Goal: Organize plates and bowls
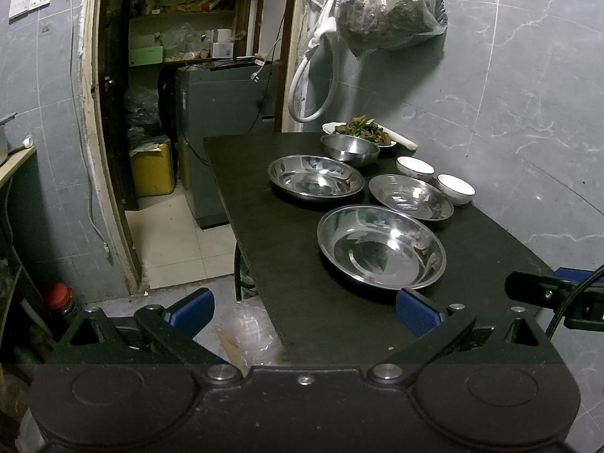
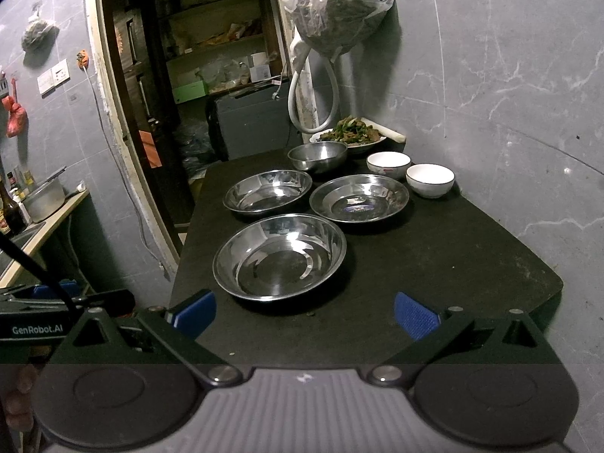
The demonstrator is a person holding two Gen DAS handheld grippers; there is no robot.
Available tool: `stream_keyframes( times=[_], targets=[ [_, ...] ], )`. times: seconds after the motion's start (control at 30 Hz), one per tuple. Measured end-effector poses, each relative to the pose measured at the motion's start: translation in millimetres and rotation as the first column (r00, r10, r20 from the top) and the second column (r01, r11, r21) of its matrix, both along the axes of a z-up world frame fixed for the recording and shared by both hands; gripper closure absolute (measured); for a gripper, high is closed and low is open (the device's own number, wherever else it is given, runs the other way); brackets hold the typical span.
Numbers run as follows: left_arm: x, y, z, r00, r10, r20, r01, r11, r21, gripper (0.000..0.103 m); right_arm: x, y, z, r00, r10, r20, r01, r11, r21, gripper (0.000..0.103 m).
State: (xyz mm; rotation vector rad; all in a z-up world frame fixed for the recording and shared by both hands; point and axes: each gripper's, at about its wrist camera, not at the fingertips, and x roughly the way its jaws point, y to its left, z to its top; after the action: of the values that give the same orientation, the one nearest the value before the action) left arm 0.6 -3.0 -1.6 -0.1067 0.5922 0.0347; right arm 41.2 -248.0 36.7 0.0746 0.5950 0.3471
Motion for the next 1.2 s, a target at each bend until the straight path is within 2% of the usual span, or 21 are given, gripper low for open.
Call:
stream_keyframes(
  times=[1.2],
  targets=[
    [11.2, 3.7, -9.2, 1.0, -0.015, -0.018, 0.015, 1.0, 0.001, 0.001, 3.0, -2.3, -4.3, 1.0, -0.008, -0.013, 0.008, 1.0, 0.002, 0.0]
  ],
)
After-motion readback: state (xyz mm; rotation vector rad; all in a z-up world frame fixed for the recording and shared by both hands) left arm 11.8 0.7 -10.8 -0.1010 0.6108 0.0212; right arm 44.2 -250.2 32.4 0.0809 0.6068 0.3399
